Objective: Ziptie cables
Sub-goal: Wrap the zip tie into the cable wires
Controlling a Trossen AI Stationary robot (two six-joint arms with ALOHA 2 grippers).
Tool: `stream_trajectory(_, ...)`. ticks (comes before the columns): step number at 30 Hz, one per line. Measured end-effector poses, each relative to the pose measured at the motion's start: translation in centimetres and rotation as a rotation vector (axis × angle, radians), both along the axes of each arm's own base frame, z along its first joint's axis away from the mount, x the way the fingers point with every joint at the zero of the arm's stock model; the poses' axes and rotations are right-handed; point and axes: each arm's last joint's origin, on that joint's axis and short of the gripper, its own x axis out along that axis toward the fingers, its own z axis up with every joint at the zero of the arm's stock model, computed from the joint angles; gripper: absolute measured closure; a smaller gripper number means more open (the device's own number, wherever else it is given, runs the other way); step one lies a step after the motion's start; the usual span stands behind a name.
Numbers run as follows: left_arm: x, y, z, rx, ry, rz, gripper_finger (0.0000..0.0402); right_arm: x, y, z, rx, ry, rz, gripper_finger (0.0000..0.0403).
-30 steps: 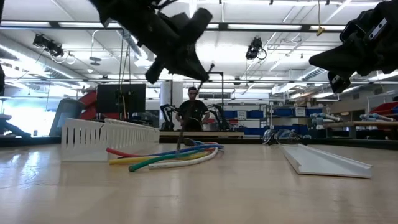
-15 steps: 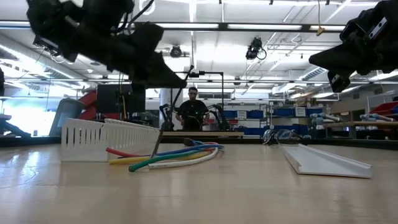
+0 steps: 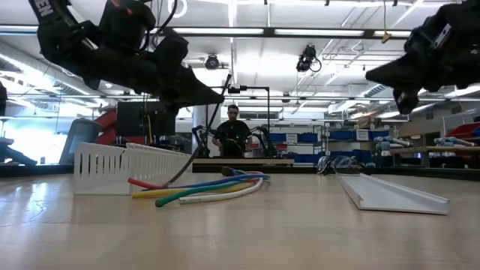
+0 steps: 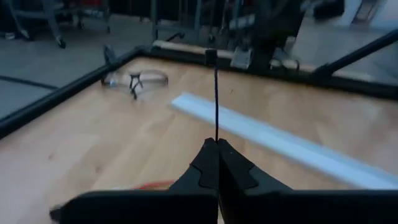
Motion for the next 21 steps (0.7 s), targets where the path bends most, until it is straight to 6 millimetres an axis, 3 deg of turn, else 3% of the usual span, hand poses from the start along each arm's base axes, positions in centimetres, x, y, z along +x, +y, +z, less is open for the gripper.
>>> stream_trajectory(9,-0.2,1.8,0.3,-0.02,-0.04,-0.039,0.0401,3.8,0.2,-1.2,0.012,0.122,-0.021,0.0403)
stream_trajectory(15,-0.1,1.8,0.8,-0.014,-0.092,-0.084,0.0401,8.7,0.5,-0.6,-0.104,0.246,-0.007,0.0403)
stream_trajectory(21,0.1,1.8,1.2,-0.01,-0.106,-0.082,0.0401,13.5,0.2,0.4,-0.208,0.262,-0.016,0.0402)
